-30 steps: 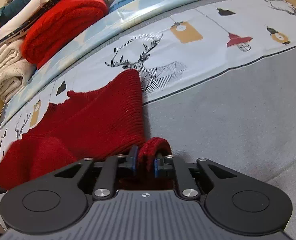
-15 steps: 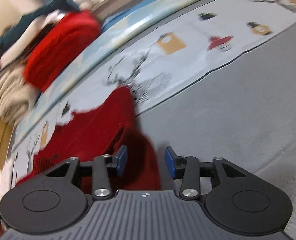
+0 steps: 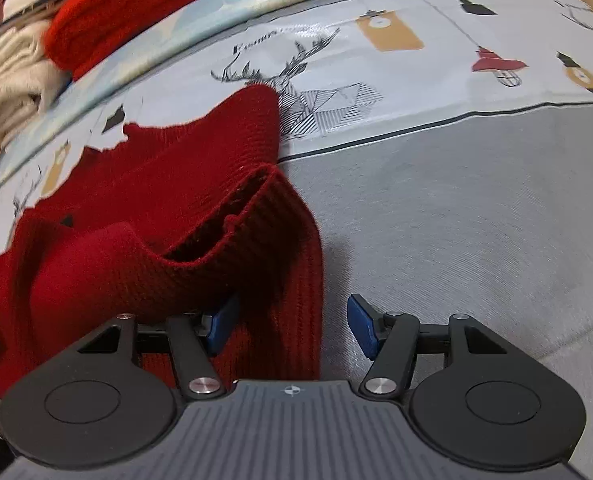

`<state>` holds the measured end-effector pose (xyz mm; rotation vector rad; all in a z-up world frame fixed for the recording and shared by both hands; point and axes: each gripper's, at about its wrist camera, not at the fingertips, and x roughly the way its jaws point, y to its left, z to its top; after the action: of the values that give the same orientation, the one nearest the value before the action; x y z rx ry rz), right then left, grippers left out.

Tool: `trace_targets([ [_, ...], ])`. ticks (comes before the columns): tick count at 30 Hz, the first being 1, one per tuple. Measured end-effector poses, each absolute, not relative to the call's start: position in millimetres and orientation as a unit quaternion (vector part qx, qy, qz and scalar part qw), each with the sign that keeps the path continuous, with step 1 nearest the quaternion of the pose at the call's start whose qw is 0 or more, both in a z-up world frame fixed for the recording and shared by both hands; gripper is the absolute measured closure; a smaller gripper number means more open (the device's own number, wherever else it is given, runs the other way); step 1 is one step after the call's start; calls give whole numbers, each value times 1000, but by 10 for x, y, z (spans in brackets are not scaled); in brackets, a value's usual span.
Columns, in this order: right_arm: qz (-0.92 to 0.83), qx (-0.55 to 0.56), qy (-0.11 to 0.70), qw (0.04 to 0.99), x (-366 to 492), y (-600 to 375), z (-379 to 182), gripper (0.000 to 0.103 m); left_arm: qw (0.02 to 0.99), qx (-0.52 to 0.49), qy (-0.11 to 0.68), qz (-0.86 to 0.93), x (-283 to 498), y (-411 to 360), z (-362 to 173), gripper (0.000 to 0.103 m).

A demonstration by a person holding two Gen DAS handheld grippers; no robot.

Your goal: Fold small clothes

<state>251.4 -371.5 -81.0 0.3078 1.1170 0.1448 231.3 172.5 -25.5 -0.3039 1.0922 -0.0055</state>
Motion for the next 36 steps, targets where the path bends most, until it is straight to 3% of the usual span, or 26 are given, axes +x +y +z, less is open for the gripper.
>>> trace_targets([
  [5, 71, 139, 524, 837, 2622, -3658, -830, 41, 855, -126, 502, -15, 2433, 1650, -266, 31],
  [8, 74, 143, 518, 840, 2662, -3647, -816, 47, 862, -112, 493, -28, 2477, 1604, -269, 33],
  [10, 82, 140, 514, 842, 2674, -3632, -800, 68, 868, -102, 485, -37, 2492, 1580, -259, 55],
  [11, 85, 135, 511, 845, 2672, -3621, -783, 74, 870, -98, 482, -43, 2495, 1577, -250, 76],
  [12, 86, 128, 507, 848, 2665, -3615, -760, 89, 871, -93, 480, -47, 2494, 1580, -242, 93],
  [20, 88, 186, 408, 890, 2476, -3872, -330, 93, 903, -85, 419, -40, 2392, 1724, 33, 96],
  [27, 94, 135, 290, 943, 2440, -3765, 5, 93, 932, -63, 358, 11, 2507, 1767, 173, 96],
  [36, 58, 69, 238, 967, 2799, -3500, 0, 93, 951, 1, 302, 67, 2807, 1598, 168, 96],
])
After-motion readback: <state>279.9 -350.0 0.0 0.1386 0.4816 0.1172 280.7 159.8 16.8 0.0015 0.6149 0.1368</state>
